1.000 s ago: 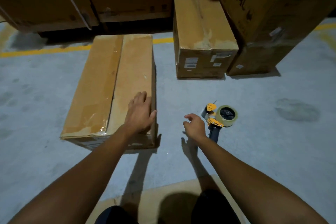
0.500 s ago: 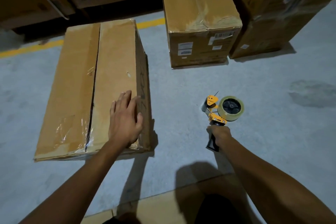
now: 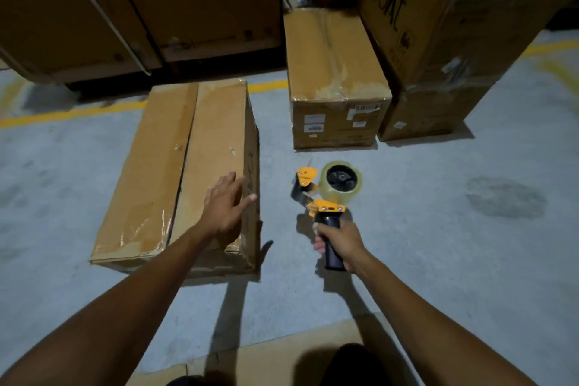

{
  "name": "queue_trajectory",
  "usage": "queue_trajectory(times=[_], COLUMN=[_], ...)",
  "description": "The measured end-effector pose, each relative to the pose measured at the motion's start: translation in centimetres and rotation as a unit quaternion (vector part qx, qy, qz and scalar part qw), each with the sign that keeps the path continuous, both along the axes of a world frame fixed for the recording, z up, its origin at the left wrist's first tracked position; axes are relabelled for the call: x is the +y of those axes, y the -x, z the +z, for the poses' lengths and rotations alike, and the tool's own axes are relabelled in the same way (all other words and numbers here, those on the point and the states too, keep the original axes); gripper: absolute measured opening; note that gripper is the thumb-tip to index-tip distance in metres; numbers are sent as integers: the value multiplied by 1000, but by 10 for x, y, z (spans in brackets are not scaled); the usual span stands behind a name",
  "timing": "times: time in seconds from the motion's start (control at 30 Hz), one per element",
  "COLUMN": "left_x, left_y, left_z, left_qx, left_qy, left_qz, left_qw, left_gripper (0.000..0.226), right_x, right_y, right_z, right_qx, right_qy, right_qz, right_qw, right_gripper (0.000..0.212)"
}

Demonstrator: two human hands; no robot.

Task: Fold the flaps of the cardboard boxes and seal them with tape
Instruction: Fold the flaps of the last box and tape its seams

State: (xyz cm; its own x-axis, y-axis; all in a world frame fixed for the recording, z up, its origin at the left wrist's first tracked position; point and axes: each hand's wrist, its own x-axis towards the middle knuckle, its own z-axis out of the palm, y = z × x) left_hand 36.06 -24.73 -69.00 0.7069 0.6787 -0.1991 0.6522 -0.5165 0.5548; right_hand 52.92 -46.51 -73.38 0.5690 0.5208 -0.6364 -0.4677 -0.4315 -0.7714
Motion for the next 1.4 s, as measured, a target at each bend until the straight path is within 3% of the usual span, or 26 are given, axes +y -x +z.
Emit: queue_trajectory(times=[0.07, 0.17, 0.33, 0.5, 0.67, 0.9, 1.03, 1.13, 1.2, 1.3, 1.4], left_x=[-2, -12, -11, 9, 27, 44, 55, 66, 74, 82, 88], left_y=[5, 28, 91, 153, 196, 232, 246, 257, 264, 272, 280], left_z=[26, 59, 73, 73, 66, 53, 44, 34, 30, 25, 19], left_qx=[-157, -313, -379, -408, -426, -453, -420, -395, -379, -334, -309], left_qy=[131, 274, 427, 519, 552, 582, 565, 540, 500, 399, 308], left_qz=[124, 274, 341, 416, 438, 450, 478, 483, 484, 477, 464], left_qw=[971, 867, 747, 625, 567, 503, 525, 565, 610, 708, 771], left_gripper=[57, 33, 38, 17, 14, 28, 20, 22, 21, 22, 19], right_x=[10, 28, 70, 100, 130, 173, 187, 197, 204, 212, 217], right_y=[21, 50, 102, 142, 167, 196, 209, 214, 217, 223, 233], right_z=[32, 71, 105, 119, 130, 137, 133, 127, 125, 120, 111], right_qx=[-46, -139, -242, -328, -424, -454, -434, -441, -456, -459, -452], right_qy=[-16, -24, -33, -53, -51, -4, -25, -20, -14, -15, -13], right_qz=[59, 146, 240, 311, 380, 443, 471, 483, 490, 499, 499], right_qw=[997, 979, 939, 890, 820, 773, 768, 756, 743, 735, 739], right_gripper=[3, 7, 14, 24, 17, 21, 20, 15, 19, 23, 25])
